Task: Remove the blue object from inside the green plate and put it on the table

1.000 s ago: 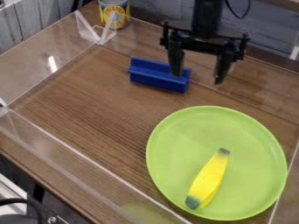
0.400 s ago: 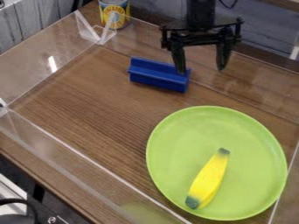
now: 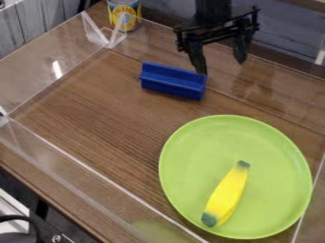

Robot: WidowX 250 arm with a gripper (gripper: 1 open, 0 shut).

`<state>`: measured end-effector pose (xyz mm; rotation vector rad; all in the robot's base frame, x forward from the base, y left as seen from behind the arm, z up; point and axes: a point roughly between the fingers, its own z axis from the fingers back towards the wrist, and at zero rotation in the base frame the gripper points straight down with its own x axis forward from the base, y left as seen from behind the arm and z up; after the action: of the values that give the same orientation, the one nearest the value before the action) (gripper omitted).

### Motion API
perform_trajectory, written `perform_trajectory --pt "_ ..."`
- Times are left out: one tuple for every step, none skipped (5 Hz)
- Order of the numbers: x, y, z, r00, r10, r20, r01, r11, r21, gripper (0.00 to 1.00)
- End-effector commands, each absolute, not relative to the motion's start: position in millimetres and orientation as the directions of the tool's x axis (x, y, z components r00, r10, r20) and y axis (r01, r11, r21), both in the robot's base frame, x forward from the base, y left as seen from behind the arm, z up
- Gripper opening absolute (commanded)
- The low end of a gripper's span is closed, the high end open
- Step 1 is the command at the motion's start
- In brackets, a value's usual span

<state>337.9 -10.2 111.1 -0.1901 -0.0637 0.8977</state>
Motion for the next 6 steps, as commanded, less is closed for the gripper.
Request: perform_trajectory --pt "344 -7 114.4 0.505 0.863 -0.006 -0.838 0.488 -0.246 1.00" --pt "347 -6 106.7 0.433 0.901 -0.023 -0.874 0.414 -0.254 1.00" --pt "348 -3 99.5 0.366 0.930 -0.039 -0.902 0.344 -0.259 1.00" --pt "345 2 104.1 0.424 0.905 -0.045 -0.881 0.400 -0.253 1.00" --pt "343 7 109.1 0.471 0.881 -0.055 -0.860 0.444 -0.254 1.00" --pt "344 9 93.9 0.370 0.927 -0.069 -0.903 0.341 -0.260 1.00"
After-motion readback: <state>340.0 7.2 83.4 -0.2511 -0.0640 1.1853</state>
